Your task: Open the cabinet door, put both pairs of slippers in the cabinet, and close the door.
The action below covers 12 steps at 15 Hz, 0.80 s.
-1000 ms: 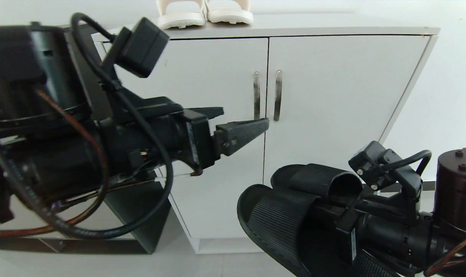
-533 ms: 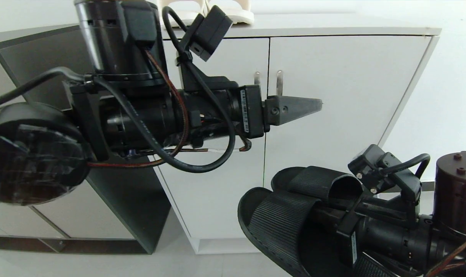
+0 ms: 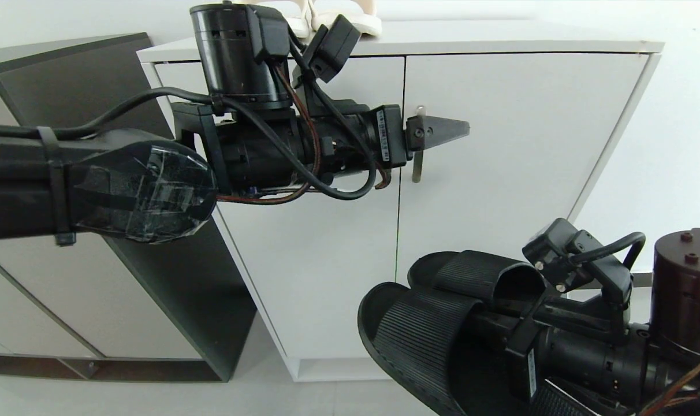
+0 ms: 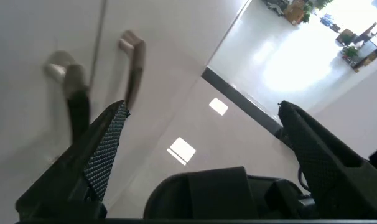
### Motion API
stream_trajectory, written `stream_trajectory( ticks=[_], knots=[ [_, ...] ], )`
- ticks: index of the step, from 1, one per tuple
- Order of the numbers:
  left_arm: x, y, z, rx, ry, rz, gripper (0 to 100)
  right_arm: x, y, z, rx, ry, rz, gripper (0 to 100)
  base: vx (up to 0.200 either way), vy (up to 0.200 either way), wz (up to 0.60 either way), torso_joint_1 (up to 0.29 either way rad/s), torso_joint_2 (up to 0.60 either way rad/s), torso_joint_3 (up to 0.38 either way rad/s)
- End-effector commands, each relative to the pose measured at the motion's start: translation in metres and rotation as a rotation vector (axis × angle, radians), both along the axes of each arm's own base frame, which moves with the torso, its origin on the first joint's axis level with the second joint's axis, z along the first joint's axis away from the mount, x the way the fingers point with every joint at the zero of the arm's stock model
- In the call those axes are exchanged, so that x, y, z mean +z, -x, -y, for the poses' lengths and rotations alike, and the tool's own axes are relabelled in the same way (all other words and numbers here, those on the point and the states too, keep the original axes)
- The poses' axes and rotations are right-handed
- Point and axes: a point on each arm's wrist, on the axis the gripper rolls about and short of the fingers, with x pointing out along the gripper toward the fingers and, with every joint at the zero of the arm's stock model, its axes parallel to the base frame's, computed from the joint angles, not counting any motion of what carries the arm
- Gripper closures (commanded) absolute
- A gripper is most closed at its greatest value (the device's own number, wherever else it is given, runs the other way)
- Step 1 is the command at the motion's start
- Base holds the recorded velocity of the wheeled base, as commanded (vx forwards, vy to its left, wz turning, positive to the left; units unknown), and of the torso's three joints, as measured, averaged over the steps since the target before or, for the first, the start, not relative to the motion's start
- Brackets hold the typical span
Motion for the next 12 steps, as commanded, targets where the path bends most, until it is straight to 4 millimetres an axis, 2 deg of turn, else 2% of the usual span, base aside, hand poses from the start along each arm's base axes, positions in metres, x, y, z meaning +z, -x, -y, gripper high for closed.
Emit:
stream_trajectory(
  ticks=[1, 4, 12],
  knots=[
    [0.002, -0.004, 0.0, 0.026, 0.005, 0.008, 0, -0.001, -0.001, 0.0, -0.002, 0.001, -0.001, 100, 0.0, 0.0, 0.0, 0.0, 0.0, 0.0],
    [0.002, -0.012, 0.004, 0.051, 0.008, 0.018, 0, -0.001, -0.001, -0.001, 0.009, 0.0, -0.005, 100, 0.0, 0.0, 0.0, 0.0, 0.0, 0.0],
    [-0.013, -0.034, 0.018, 0.1, -0.043, 0.02, 0, -0.002, -0.004, 0.0, 0.0, 0.003, -0.01, 100, 0.0, 0.0, 0.0, 0.0, 0.0, 0.0]
  ],
)
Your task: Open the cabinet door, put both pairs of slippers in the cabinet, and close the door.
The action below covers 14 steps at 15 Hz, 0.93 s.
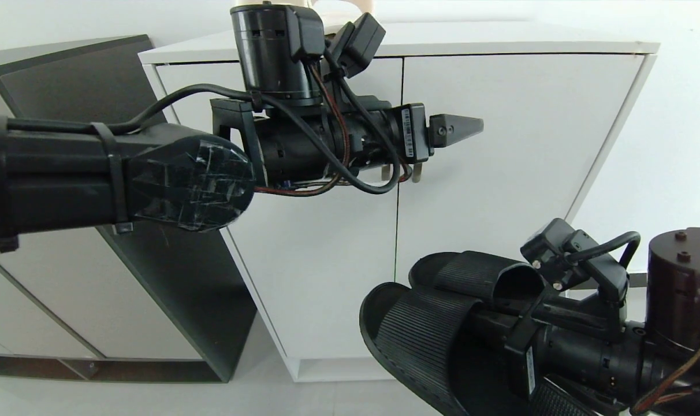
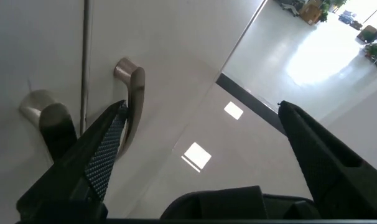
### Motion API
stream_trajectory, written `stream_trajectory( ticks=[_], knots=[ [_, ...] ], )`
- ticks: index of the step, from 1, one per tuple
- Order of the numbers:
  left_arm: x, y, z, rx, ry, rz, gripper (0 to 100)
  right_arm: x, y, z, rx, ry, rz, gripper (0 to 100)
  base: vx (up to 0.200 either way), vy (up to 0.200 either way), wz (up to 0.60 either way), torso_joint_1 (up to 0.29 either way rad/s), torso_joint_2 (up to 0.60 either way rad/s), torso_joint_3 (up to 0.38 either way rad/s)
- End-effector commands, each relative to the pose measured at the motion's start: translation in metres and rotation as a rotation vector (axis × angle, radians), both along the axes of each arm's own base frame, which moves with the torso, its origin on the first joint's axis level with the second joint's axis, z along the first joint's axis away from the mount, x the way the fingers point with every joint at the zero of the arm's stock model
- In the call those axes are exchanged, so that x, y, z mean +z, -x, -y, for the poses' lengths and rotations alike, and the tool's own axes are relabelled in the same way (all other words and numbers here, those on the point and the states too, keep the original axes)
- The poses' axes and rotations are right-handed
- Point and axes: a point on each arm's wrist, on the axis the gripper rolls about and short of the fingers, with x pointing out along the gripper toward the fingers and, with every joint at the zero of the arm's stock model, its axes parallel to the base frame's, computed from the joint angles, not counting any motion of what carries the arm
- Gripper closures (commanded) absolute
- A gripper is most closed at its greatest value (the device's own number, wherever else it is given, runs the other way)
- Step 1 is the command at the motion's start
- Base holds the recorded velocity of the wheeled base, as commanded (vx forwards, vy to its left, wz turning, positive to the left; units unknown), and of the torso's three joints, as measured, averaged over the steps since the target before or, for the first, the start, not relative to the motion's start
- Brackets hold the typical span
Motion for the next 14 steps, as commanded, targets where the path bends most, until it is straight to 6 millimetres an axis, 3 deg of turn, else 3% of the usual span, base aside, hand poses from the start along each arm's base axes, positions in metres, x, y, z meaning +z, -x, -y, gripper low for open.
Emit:
stream_trajectory(
  ticks=[1, 2, 3, 6, 14],
  knots=[
    [-0.005, -0.005, 0.004, 0.003, -0.006, -0.008, 0, -0.001, 0.0, -0.001, 0.0, 0.003, -0.002, 100, 0.0, 0.0, 0.0, 0.0, 0.0, 0.0],
    [-0.005, -0.006, 0.005, 0.003, -0.005, -0.007, 0, -0.001, 0.0, -0.001, 0.001, 0.003, -0.002, 100, 0.0, 0.0, 0.0, 0.0, 0.0, 0.0],
    [-0.004, -0.005, 0.004, 0.003, -0.005, -0.007, 100, -0.001, 0.0, -0.001, 0.001, 0.004, -0.003, 100, 0.0, 0.0, 0.0, 0.0, 0.0, 0.0],
    [0.0, 0.004, 0.0, -0.005, -0.018, -0.022, 100, -0.003, 0.003, 0.001, 0.035, 0.006, -0.015, 100, 0.0, 0.0, 0.0, 0.0, 0.0, 0.0],
    [0.015, 0.066, -0.026, -0.06, -0.02, -0.023, 100, -0.003, 0.017, 0.012, 0.168, 0.024, -0.06, 100, 0.0, 0.0, 0.0, 0.0, 0.0, 0.0]
  ],
)
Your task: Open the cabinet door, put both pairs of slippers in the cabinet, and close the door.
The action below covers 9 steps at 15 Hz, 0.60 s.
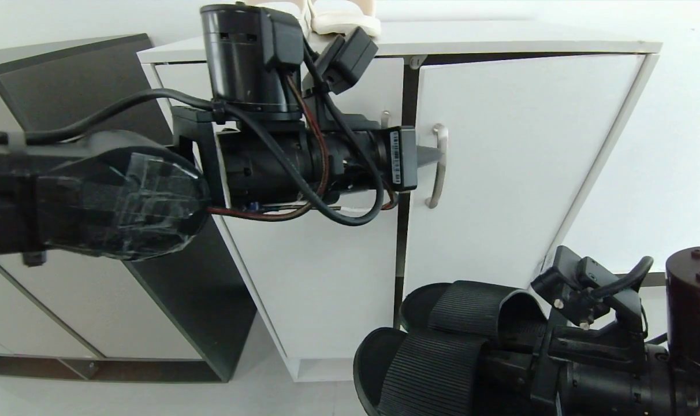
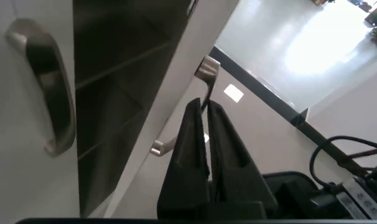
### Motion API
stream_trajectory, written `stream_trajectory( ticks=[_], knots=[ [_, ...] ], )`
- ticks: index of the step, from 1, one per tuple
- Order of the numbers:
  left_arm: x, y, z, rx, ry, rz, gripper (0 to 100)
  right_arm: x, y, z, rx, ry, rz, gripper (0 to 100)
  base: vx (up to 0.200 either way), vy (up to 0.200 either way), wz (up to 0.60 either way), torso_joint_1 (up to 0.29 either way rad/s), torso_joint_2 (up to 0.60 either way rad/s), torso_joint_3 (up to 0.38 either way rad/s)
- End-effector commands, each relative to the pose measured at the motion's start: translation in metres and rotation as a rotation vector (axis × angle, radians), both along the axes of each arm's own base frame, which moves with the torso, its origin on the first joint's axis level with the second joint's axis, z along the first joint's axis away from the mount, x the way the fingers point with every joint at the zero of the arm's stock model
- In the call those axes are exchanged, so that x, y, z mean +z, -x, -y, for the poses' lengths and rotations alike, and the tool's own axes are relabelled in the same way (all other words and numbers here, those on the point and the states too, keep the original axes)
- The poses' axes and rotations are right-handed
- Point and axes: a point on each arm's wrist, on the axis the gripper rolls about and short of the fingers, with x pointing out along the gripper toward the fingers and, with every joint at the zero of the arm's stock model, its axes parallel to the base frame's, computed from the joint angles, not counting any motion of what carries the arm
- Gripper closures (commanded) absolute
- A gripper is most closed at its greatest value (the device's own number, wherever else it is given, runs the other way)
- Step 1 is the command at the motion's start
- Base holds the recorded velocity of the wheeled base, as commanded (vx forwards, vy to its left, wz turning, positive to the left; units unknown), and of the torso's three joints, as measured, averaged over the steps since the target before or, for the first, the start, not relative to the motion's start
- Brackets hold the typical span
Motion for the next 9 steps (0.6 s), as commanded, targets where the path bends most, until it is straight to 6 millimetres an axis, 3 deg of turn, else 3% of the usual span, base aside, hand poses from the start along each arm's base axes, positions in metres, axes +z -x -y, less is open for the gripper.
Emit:
stream_trajectory(
  ticks=[1, 3, 5, 6, 9],
  knots=[
    [0.014, 0.03, -0.023, -0.009, 0.021, 0.024, 100, 0.002, 0.002, 0.002, 0.002, -0.008, 0.006, 100, 0.0, 0.0, 0.0, 0.0, 0.0, 0.0],
    [0.015, 0.045, -0.038, -0.008, 0.022, 0.025, 100, 0.002, 0.001, 0.001, 0.007, -0.003, 0.01, 100, 0.0, 0.0, 0.0, 0.0, 0.0, 0.0],
    [0.015, 0.042, -0.041, 0.009, 0.025, 0.026, 100, 0.002, 0.002, 0.0, 0.013, -0.002, 0.009, 100, 0.0, 0.0, 0.0, 0.0, 0.0, 0.0],
    [0.016, 0.022, -0.045, 0.057, 0.029, 0.028, 100, 0.002, 0.004, -0.001, 0.022, -0.003, 0.01, 100, 0.0, 0.0, 0.0, 0.0, 0.0, 0.0],
    [0.017, -0.004, -0.034, 0.086, 0.035, 0.031, 100, 0.002, 0.004, -0.001, 0.022, -0.003, 0.01, 100, 0.0, 0.0, 0.0, 0.0, 0.0, 0.0]
  ],
)
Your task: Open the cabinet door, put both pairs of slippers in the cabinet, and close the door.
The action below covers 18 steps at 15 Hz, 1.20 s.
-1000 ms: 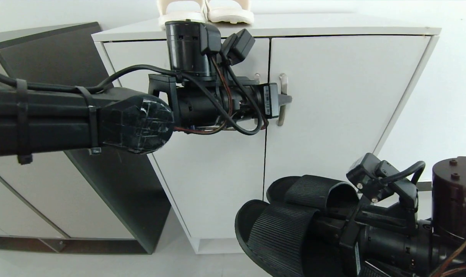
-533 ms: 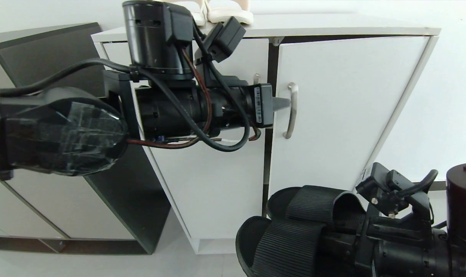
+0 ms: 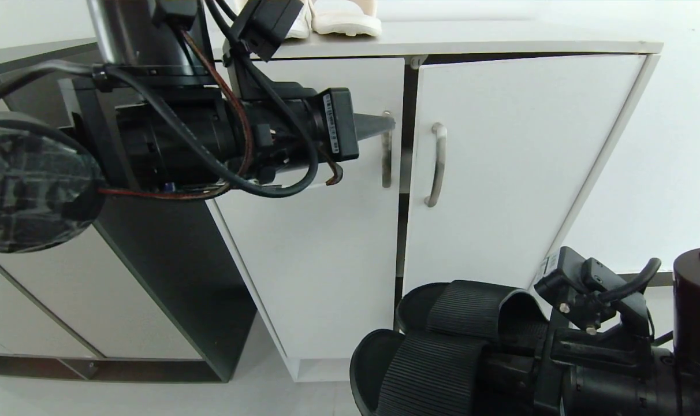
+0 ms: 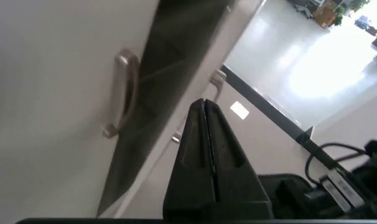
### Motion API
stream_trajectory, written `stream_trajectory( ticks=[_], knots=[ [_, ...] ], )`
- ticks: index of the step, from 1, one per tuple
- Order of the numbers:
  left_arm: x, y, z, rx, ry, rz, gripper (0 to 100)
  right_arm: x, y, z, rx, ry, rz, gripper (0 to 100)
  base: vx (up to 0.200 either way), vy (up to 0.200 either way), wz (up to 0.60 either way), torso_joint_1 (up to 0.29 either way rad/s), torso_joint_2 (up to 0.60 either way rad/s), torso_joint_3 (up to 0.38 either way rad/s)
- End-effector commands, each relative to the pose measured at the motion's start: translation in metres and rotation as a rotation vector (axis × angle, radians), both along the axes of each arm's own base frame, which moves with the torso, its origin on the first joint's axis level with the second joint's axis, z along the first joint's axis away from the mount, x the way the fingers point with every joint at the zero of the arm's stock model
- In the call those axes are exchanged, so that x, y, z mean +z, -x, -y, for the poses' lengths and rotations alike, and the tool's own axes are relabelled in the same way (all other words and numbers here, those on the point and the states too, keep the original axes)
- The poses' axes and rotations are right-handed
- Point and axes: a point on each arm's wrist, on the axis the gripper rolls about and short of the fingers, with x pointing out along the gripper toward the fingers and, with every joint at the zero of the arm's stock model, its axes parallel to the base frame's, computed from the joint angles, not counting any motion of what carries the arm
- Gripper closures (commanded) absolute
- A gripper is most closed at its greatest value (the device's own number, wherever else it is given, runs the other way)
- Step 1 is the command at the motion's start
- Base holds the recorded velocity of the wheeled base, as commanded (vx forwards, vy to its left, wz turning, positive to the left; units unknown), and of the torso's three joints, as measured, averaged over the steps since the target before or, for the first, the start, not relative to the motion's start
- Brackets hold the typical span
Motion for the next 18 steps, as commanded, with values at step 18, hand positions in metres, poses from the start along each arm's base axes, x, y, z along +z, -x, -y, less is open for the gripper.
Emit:
stream_trajectory(
  ticks=[18],
  knots=[
    [-0.004, -0.026, 0.054, 0.02, 0.006, 0.011, 100, -0.007, 0.001, -0.003, 0.018, 0.019, -0.018, 100, -0.033, 0.0, 0.0, 0.0, 0.0, 0.0]
  ],
)
